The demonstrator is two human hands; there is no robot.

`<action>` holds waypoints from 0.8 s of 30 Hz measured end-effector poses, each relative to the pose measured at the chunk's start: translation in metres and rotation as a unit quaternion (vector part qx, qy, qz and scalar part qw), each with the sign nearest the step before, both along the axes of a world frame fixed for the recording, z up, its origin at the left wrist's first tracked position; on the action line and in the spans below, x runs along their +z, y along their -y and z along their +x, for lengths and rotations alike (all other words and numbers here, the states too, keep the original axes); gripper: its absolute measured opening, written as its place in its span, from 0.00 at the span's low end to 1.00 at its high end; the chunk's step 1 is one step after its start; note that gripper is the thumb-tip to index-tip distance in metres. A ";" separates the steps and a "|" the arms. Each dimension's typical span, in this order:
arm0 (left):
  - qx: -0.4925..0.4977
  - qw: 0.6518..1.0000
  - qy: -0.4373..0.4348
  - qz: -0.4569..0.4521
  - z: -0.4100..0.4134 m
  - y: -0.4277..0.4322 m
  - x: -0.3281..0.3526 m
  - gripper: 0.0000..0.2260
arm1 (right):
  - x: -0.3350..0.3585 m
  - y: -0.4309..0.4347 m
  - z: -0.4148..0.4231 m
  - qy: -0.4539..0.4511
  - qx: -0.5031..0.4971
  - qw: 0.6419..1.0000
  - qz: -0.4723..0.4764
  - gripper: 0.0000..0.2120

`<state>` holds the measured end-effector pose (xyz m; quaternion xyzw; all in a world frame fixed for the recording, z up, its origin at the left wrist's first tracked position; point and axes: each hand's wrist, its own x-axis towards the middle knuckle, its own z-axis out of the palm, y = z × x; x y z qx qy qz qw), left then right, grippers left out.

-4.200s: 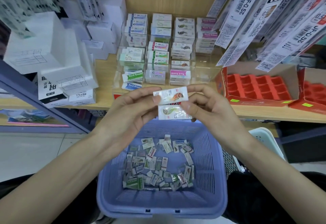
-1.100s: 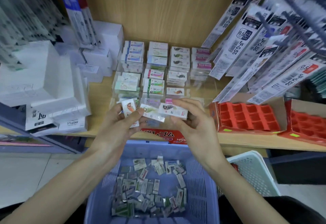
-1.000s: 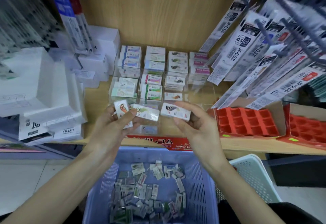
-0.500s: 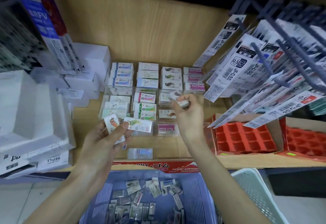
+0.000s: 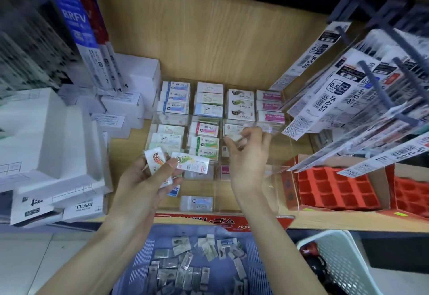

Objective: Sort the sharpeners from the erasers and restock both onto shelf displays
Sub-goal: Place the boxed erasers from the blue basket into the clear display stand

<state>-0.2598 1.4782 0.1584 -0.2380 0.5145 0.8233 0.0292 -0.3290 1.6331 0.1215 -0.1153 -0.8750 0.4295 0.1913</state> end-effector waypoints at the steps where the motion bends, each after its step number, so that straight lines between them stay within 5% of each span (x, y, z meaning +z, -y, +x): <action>1: 0.001 1.000 -0.001 0.001 0.000 0.001 0.000 0.09 | 0.000 0.001 -0.003 0.001 0.000 1.000 0.019 0.11; 17: -0.003 1.000 0.004 0.010 -0.002 -0.002 -0.001 0.08 | 0.008 -0.012 -0.003 0.148 0.138 0.959 0.198 0.12; 21: -0.003 1.000 0.006 0.017 -0.003 -0.004 -0.001 0.06 | 0.030 -0.019 0.019 0.084 0.157 0.977 0.121 0.12; 24: -0.025 1.000 -0.001 0.018 -0.001 -0.006 0.000 0.11 | 0.053 -0.015 0.054 0.079 0.216 0.969 -0.094 0.10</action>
